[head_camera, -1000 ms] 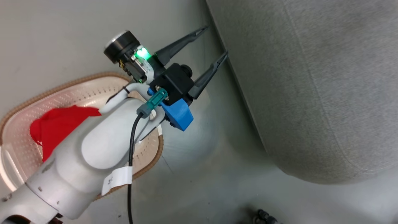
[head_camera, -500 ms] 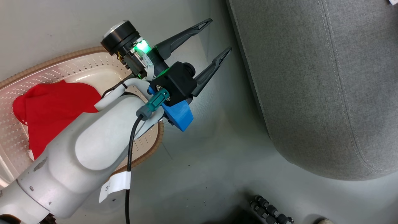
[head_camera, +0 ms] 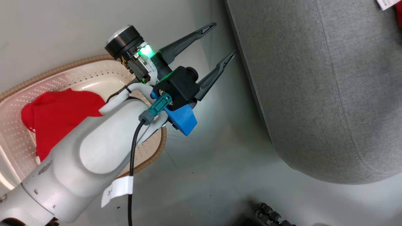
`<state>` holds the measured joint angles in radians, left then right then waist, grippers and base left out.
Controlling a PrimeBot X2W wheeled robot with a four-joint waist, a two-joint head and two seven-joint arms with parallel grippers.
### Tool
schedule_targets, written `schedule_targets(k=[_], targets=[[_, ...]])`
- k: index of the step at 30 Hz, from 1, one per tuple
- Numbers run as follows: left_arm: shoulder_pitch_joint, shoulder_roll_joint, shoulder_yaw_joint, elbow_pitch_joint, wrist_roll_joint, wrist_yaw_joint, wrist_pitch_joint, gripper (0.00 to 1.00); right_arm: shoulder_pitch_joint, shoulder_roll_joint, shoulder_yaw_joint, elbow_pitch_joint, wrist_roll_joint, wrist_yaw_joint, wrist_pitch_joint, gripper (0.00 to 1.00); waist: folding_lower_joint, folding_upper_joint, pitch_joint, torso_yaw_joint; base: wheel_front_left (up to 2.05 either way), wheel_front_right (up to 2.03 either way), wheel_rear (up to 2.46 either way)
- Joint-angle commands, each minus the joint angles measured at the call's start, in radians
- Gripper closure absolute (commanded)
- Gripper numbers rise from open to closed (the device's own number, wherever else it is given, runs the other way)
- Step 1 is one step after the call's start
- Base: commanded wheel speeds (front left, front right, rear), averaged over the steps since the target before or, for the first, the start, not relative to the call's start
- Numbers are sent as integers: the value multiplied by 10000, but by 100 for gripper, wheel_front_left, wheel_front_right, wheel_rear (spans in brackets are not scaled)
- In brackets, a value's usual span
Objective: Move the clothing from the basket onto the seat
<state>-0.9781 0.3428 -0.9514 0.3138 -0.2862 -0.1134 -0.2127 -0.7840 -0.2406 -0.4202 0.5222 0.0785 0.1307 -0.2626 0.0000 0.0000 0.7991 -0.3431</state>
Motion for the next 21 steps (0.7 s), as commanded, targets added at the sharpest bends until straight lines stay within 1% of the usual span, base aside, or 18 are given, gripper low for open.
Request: schedule_targets(k=[1, 5, 11, 15, 21], targets=[[125, -58, 4, 67, -58, 63, -103, 0, 299, -30, -29, -115, -72, 1, -35, 0, 0, 0, -309, 24, 0, 0, 0], [402, -335, 51, 314, -252, 144, -338, 0, 1287, 47, -48, -566, -120, 1, -35, 0, 0, 0, -1037, 101, 0, 0, 0], [1058, -780, 337, 741, -578, 303, -526, 0, 3111, 269, -165, -1573, -385, 1, -36, 0, 0, 0, -2379, 254, 0, 0, 0], [1643, -923, 981, 554, -756, 456, -531, 0, 3781, 349, 129, -2354, -571, 1, -36, 0, 0, 0, -3265, 367, 0, 0, 0], [2685, -1016, 2230, 182, -689, 637, -535, 0, 4211, 302, 1082, -3270, -592, 1, -36, 0, 0, 0, -4399, 750, 0, 0, 0]])
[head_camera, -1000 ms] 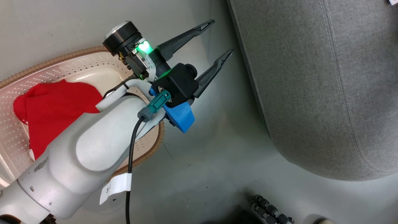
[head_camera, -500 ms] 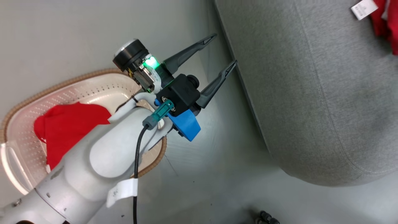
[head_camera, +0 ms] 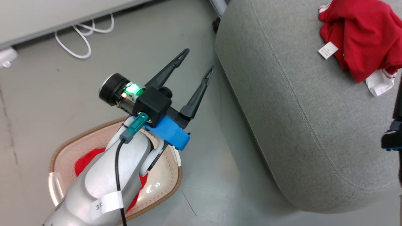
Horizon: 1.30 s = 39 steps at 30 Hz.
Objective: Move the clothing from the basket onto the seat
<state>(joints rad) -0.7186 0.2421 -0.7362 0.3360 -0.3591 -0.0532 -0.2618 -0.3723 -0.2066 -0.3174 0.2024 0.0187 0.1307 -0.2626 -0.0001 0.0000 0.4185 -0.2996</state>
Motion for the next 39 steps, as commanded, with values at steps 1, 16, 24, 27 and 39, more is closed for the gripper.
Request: schedule_targets(k=[1, 16, 24, 27, 39], targets=[[275, -38, 296, -65, 70, 58, -44, 0, 157, -24, 270, -166, 10, 1, -36, 0, 1, 0, -779, 422, 0, 0, 0], [2642, -623, 3862, -647, 947, 337, -39, 0, 745, 274, 2664, -937, -93, 1, -34, 0, 1, 0, -2508, 2206, 0, 0, 0], [3939, -914, 5289, -969, 1418, 157, -38, 0, 1251, 713, 3321, -642, 13, 1, -34, 0, 1, 0, -3033, 2638, 0, 0, 0], [4465, -1070, 5732, -1072, 1675, 32, -39, 0, 1531, 820, 3410, -469, 95, 1, -34, 0, 1, 0, -3228, 2749, 0, 0, 0], [5881, -1645, 6843, -1222, 2276, -507, -40, 0, 2509, 1187, 3091, -80, 384, 1, -34, 0, 1, 0, -3776, 2984, 0, 0, 0]])
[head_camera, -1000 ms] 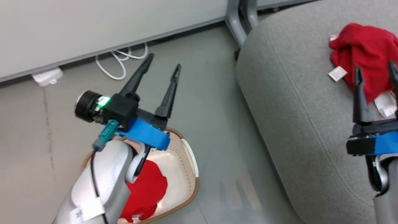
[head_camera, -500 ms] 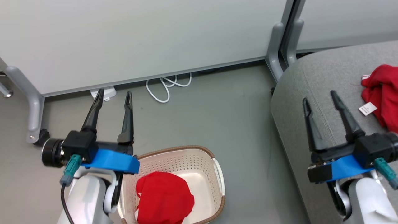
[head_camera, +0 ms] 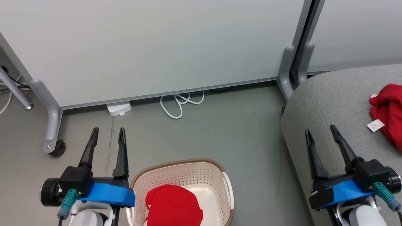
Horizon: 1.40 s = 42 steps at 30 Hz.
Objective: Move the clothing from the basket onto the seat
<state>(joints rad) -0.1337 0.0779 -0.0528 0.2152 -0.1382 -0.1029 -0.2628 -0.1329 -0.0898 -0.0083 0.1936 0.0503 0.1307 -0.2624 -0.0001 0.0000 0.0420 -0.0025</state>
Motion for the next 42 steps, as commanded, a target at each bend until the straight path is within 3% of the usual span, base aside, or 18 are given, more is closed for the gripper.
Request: schedule_targets(k=[1, 27, 33, 42], targets=[[102, -40, 34, 4, 90, -31, -30, 0, 181, 41, -35, 21, 73, 1, -36, 0, 1, 0, -35, 27, 0, 0, 0], [-11, -271, 42, 158, 446, -307, -30, 0, 302, 286, -150, 134, 111, 1, -36, 0, 1, 0, 254, 40, 0, 0, 0], [-740, 182, -1187, 637, 242, -275, -29, 0, -122, 267, -17, -16, 78, 1, -36, 0, 1, 0, 745, -154, 0, 0, 0], [-2601, 1424, -3648, 2348, -195, -275, -31, 0, -1383, 102, 478, -356, 34, 1, -36, 0, 1, 0, 2342, -804, 0, 0, 0]])
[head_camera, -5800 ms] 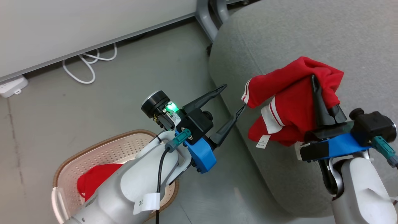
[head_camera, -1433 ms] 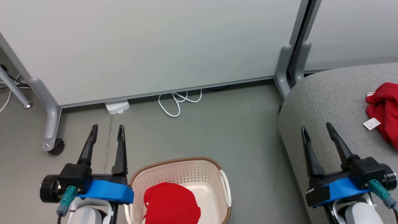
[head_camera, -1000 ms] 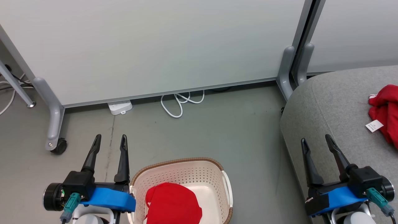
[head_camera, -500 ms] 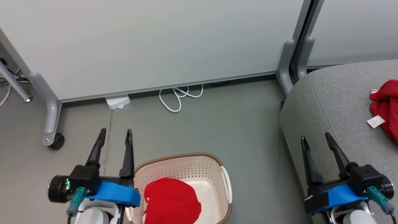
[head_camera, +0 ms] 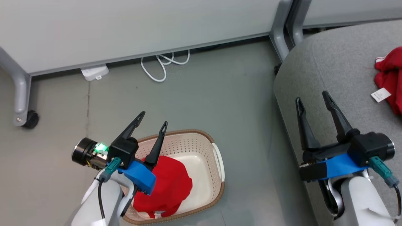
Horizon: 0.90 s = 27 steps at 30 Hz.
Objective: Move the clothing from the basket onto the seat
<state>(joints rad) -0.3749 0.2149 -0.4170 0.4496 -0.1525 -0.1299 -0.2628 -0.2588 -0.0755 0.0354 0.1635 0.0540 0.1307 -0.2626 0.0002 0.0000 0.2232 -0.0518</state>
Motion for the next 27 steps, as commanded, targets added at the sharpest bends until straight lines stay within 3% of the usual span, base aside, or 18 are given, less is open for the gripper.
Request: schedule_targets(k=[1, 9, 15, 27], targets=[[-394, 187, -301, 224, -102, -4, -31, 0, -273, -44, 72, -104, -11, 1, -34, 0, -2, 0, 728, -376, 0, 0, 0], [-1952, 1023, -2182, 1544, -437, -5, -31, 0, -1331, 3, 233, -411, -12, 1, -34, 0, -2, 0, 2286, -817, 0, 0, 0], [-3413, 1667, -4375, 2811, -675, -4, -29, 0, -2190, 84, 385, -662, -77, 1, -34, 0, -2, 0, 3728, -1155, 0, 0, 0], [-5581, 1989, -7985, 5186, -1381, -4, -31, 0, -3349, 196, 618, -1050, -153, 1, -34, 0, -2, 0, 5755, -1551, 0, 0, 0]])
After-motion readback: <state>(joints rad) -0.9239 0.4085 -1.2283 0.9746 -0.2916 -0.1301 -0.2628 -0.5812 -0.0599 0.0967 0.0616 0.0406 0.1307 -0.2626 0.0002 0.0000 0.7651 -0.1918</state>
